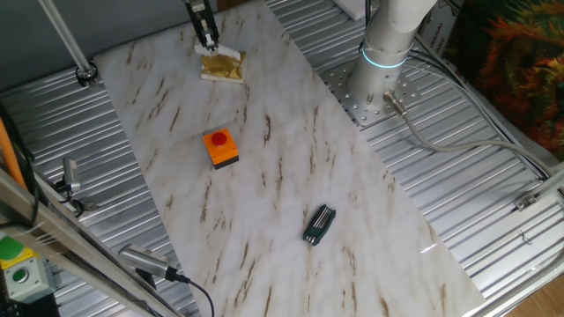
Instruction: Pull out a napkin
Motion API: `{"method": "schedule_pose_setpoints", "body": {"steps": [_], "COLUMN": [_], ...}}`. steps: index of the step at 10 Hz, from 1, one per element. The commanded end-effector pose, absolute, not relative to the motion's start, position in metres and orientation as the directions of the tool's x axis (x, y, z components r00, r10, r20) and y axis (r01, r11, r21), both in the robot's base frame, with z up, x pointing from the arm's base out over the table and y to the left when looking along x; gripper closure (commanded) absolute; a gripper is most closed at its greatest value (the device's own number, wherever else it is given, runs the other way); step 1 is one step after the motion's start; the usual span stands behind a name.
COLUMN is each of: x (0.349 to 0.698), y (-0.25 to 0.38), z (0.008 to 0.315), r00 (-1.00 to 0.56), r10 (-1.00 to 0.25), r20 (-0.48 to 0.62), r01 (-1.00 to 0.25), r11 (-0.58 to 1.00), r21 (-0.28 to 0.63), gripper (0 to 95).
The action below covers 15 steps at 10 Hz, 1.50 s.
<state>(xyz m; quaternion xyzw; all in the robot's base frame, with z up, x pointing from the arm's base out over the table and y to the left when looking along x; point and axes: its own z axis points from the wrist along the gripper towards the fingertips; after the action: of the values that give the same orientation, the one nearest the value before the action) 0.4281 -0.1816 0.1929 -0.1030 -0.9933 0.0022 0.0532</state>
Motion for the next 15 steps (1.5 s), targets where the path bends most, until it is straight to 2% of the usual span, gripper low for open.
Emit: {"method": "schedule_pose_setpoints", "body": {"steps": [1, 15], "x": [0.428, 0.43], "y": [-0.181, -0.193], "z": [0.194, 0.188], "r00": [-0.972, -0.974], "r10": [0.209, 0.201], "r20": [0.108, 0.103], "r01": [0.208, 0.201], "r11": [0.978, 0.98], "r21": [-0.014, -0.006], "gripper": [95.0, 95.0]}}
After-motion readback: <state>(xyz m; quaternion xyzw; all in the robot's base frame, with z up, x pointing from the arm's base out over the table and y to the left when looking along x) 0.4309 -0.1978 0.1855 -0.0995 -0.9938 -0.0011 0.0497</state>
